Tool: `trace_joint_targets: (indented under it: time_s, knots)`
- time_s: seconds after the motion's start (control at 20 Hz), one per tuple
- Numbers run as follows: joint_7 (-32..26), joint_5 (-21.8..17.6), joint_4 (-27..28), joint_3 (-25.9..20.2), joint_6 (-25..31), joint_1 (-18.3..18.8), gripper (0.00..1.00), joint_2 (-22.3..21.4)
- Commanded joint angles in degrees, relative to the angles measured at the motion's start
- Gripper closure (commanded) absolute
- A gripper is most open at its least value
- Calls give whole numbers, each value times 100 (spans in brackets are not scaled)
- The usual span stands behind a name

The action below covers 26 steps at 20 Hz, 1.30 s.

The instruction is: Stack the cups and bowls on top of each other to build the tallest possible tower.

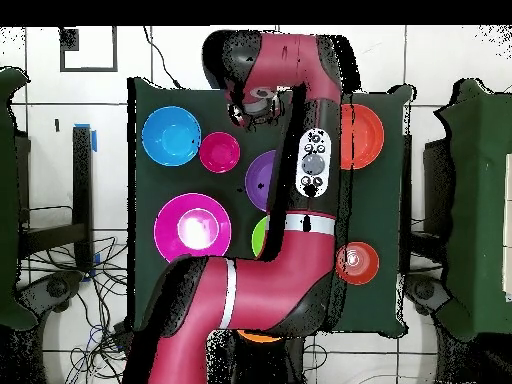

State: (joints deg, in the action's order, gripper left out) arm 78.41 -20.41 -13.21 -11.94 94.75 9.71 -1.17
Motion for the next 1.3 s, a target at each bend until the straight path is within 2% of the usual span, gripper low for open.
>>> trace_joint_targets:
  time_s: [0.05, 0.45, 0.85, 1.0, 1.3]
  knots:
    - [576, 306, -846, -490, -376, -85, 0, 145]
    - [770, 821, -1326, -423, -921, -87, 0, 179]
    - [583, 1214, -1543, -433, -1288, -9, 0, 266]
    - [539, 1334, -1723, -383, -1403, 17, 0, 208]
    - [430, 1340, -1564, -316, -1550, -15, 0, 374]
